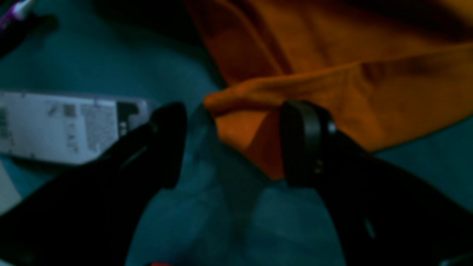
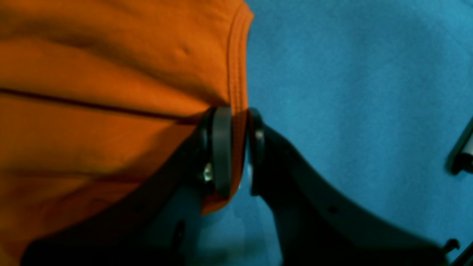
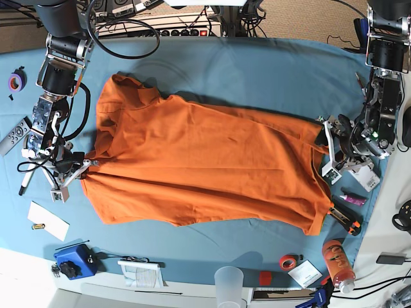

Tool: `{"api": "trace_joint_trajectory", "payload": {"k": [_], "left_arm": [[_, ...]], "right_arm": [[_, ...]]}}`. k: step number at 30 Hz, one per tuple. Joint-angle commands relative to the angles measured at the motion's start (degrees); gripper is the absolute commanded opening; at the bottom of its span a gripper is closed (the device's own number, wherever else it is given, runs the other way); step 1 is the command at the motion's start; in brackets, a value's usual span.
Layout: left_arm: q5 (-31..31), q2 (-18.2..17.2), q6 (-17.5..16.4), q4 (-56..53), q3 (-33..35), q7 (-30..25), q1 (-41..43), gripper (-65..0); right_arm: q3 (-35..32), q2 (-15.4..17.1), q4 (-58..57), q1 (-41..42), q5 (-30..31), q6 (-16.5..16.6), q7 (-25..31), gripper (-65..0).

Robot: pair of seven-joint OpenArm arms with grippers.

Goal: Layout the t-shirt on the table in an organized manner, then fold the t-shirt properly
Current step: 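Grasp the shirt side edge with the left gripper and tug it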

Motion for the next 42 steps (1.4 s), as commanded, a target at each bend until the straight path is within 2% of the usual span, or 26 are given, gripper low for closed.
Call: {"api": "trace_joint_trajectory", "payload": {"k": [1,11,13,17,23,24,27,29,33,42], "left_arm": [[0.24,-0.94,0.17,0.81,-0.42,-0.11,-1.14,-27.8],[-2.12,-0.90,-0.24,0.33,-0.42,0.13,-0.98,-30.7],[-2.43,-0.74,-0.22,0.33,-0.42,0.15,-0.98,-35.2],[-3.34,-0.35,0.07,0.33,-0.42,0.28,-0.98,-48.8],[-3.26,0.13,0.37,0.33,-0.44,0.76,-1.03,-62.9],[-3.26,0.13,1.38,0.35,-0.44,0.76,-1.03,-64.6],[-3.28,-0.02,6.95,0.59,-0.44,1.68,-1.05,-65.0],[-3.28,-0.13,9.27,1.60,-0.57,5.46,-1.18,-65.0],[-3.28,-0.17,12.20,5.53,-0.55,13.86,-1.09,-65.0],[-2.62,-0.15,15.63,11.34,-0.66,14.71,1.79,-65.0]], "right_arm": [[0.17,0.98,1.07,1.57,0.35,-0.17,0.92,-56.8],[0.17,0.98,1.07,1.57,0.37,-0.17,0.92,-56.8],[0.17,0.98,1.07,1.57,0.35,-0.17,0.92,-56.8],[0.17,0.98,1.07,1.57,0.37,-0.17,0.92,-56.8],[0.17,0.98,1.07,1.57,0.35,-0.17,0.94,-56.8],[0.17,0.98,1.07,1.57,0.35,-0.17,0.96,-56.8],[0.17,0.98,1.07,1.57,0.35,-0.17,1.05,-56.8],[0.17,0.98,1.07,1.57,0.35,-0.17,1.09,-56.8],[0.17,0.98,1.07,1.57,0.37,-0.17,1.14,-56.8],[0.17,1.01,1.07,1.57,0.35,-0.20,1.05,-56.8]]}}
